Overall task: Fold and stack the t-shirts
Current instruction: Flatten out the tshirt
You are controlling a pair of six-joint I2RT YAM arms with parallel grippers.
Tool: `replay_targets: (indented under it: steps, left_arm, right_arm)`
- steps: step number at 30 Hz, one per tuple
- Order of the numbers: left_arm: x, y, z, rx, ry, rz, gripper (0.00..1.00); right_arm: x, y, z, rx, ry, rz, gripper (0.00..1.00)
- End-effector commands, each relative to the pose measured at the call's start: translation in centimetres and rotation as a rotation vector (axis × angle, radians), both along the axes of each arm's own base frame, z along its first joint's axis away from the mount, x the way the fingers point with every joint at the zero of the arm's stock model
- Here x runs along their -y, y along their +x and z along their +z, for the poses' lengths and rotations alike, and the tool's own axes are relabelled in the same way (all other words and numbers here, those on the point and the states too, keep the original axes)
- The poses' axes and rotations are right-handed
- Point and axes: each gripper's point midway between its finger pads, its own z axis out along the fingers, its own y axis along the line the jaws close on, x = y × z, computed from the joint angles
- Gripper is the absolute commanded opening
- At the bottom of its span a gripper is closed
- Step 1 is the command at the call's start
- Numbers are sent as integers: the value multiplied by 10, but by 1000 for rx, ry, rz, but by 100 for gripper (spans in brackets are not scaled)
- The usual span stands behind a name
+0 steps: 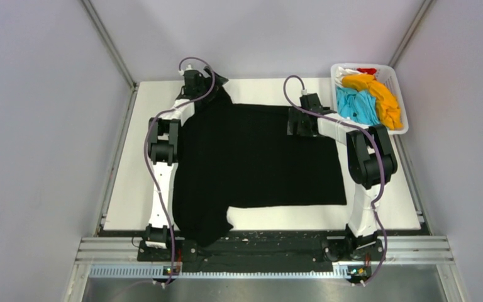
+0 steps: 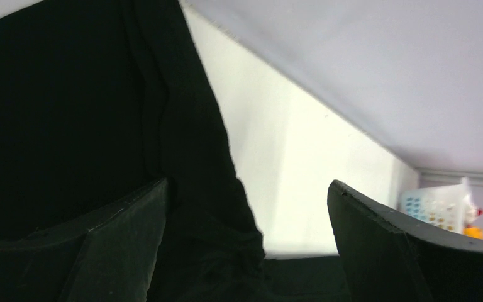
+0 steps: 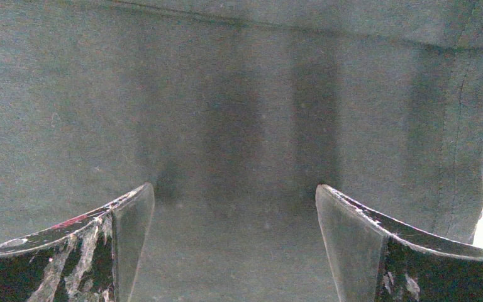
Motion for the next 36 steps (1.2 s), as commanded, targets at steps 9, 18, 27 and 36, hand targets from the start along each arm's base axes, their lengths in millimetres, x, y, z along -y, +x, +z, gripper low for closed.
replay_targets:
  steps: [9, 18, 27, 36]
  left_arm:
    - [53, 59, 93, 391, -193, 59, 99]
    - [33, 48, 140, 450, 3, 69, 99]
    - [-20, -29, 192, 346, 342, 72, 99]
    - [-76, -146, 96, -4, 479, 86, 99]
  right_arm:
    - [3, -11, -25, -102, -23, -17, 99]
    - [4, -7, -14, -73, -29, -26, 99]
    - [12, 10, 37, 61, -40, -91, 99]
    - [-9, 53, 40, 143, 36, -75, 99]
